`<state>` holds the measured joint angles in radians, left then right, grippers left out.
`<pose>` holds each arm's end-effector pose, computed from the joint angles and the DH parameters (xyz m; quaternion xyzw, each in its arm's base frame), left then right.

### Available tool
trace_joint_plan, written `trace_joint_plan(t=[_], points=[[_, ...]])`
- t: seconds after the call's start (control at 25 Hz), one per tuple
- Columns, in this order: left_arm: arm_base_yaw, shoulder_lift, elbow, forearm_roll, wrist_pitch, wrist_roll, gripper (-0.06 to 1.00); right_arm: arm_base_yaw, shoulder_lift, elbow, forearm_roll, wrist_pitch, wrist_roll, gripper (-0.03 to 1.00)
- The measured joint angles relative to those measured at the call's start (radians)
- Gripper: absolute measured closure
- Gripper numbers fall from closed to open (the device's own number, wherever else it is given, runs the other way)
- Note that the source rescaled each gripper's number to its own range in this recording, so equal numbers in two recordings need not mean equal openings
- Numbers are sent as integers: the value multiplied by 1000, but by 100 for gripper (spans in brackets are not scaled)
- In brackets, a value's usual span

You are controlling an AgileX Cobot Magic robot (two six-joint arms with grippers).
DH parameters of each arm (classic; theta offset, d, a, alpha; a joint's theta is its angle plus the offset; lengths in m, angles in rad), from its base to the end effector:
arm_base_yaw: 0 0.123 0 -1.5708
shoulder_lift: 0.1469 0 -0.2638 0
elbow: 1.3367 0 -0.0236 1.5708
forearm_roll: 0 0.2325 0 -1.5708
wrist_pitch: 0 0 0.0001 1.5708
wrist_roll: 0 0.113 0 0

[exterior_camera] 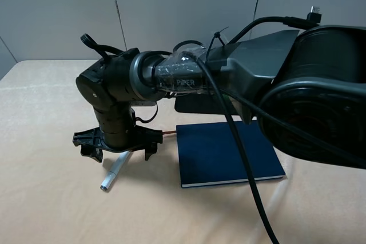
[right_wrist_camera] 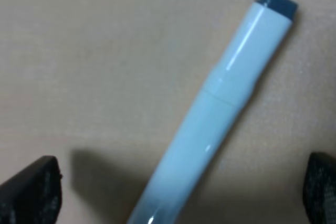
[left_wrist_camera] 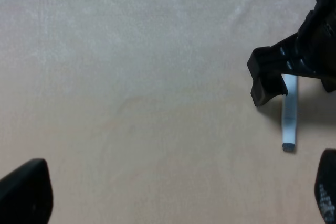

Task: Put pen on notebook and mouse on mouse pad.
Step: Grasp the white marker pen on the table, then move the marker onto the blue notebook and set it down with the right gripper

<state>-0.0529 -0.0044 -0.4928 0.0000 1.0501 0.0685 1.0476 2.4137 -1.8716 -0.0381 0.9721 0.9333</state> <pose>0.0207 -0.0011 0.2576 0.0516 0.8496 0.0041 0.5248 0.2309 0.3931 0.0750 -0.0665 0.9951 0.0510 0.0532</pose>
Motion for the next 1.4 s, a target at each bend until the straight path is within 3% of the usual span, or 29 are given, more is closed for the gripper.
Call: trace_joint_plan(t=[0.24,0.32,0.52,0.96,1.24,1.4], points=[[0,0,0,0,0,0,-6,0,0,-2,-2,4,6,-3],[0,0,0,0,0,0,-6,0,0,-2,-2,6,6,2],[0,0,0,0,0,0,-6,0,1,-2,-3,12,6,36],[0,0,0,0,0,0,-6,0,2,-2,-3,13,7,97],[0,0,0,0,0,0,-6,0,2,-3,-2,15,7,96],[0,0,0,0,0,0,-6,0,2,-54,2,62,2,96]])
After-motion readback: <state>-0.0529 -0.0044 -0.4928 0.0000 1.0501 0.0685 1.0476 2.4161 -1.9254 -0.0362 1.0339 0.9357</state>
